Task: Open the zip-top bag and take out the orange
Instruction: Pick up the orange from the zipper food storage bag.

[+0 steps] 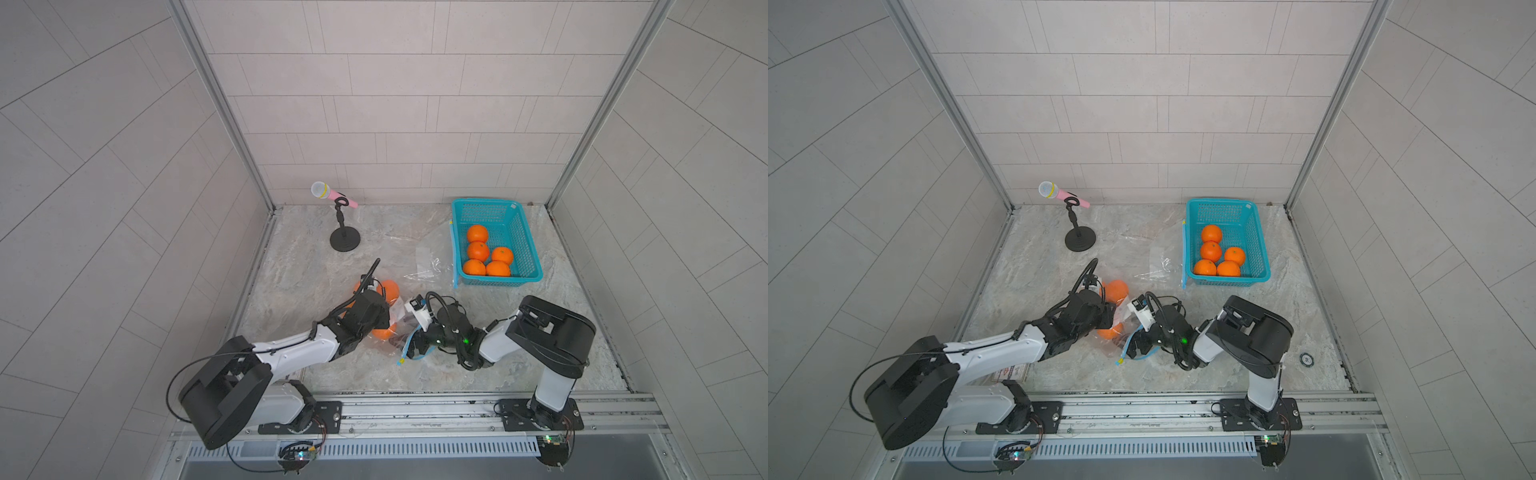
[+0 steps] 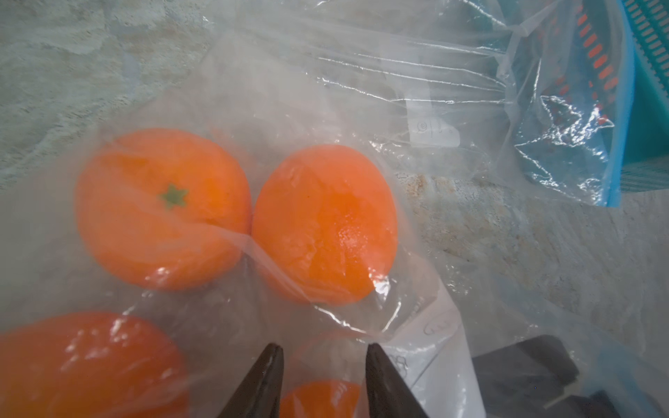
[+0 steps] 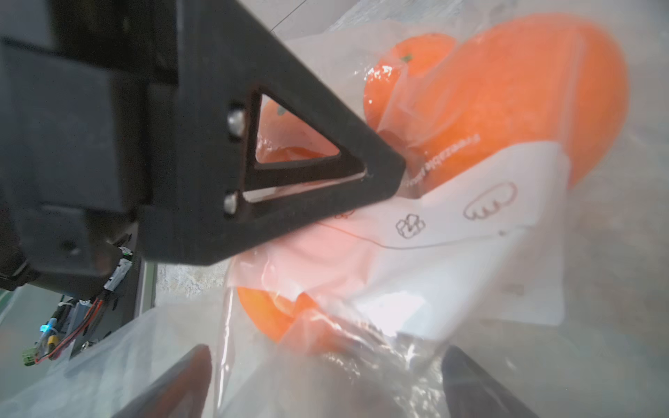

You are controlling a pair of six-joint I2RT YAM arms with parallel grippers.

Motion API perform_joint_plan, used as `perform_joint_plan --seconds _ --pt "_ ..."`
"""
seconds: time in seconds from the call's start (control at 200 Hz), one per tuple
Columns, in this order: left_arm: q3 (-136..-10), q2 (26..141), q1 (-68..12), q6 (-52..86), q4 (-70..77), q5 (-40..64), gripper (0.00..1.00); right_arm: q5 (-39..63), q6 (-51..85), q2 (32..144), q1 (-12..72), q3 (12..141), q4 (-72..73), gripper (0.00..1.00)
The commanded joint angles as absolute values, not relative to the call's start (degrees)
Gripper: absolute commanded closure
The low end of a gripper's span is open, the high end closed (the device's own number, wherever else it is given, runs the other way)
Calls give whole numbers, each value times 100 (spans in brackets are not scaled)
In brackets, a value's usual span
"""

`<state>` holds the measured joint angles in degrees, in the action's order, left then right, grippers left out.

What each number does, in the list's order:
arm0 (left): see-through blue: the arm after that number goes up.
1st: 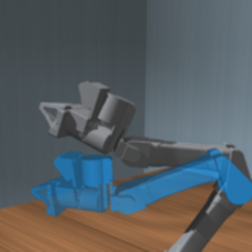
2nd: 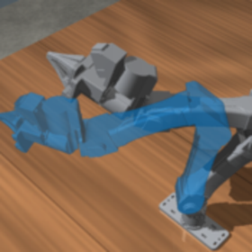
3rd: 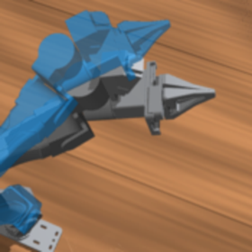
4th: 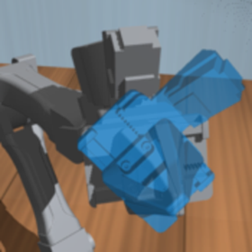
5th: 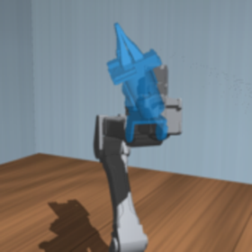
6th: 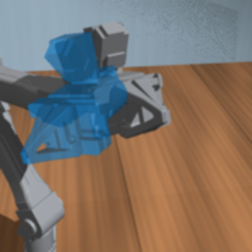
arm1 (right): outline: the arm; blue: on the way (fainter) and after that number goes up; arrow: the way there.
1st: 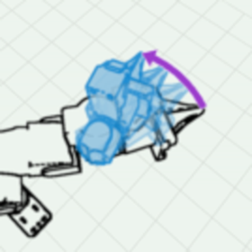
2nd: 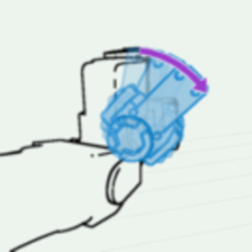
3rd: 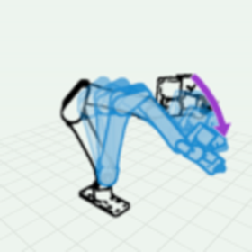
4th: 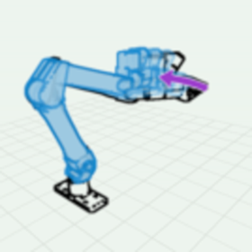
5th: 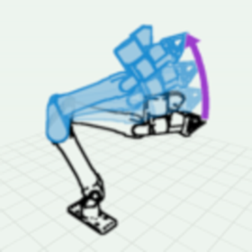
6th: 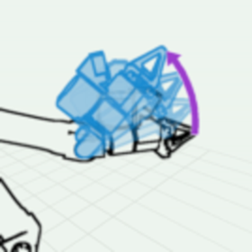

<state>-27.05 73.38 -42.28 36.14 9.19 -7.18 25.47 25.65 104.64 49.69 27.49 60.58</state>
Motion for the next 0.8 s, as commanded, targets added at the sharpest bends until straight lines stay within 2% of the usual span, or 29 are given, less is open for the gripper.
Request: perform_joint_plan --seconds 0.0,0.25,0.405,0.52,0.63,0.795 --pt "-2512 7356 -4263 3769 772 -493 56 2906 2647 10699 5085 2989 6708 0" --pt "-2391 7992 -4263 3889 1500 -6 58 2268 2114 10781 5493 3482 5687 0" --pt "-2279 7759 -4238 3998 1444 -149 58 2068 2077 10890 5496 3802 5127 4" --pt "-2280 7408 -4236 4010 1252 -272 58 2286 2154 10892 5477 3744 5231 20" --pt "-2266 7272 -4233 3943 979 -524 57 2373 2127 10567 5469 3615 5028 31" --pt "-2148 7599 -4212 3967 1295 -647 57 2121 2238 9614 5458 2900 4506 34"
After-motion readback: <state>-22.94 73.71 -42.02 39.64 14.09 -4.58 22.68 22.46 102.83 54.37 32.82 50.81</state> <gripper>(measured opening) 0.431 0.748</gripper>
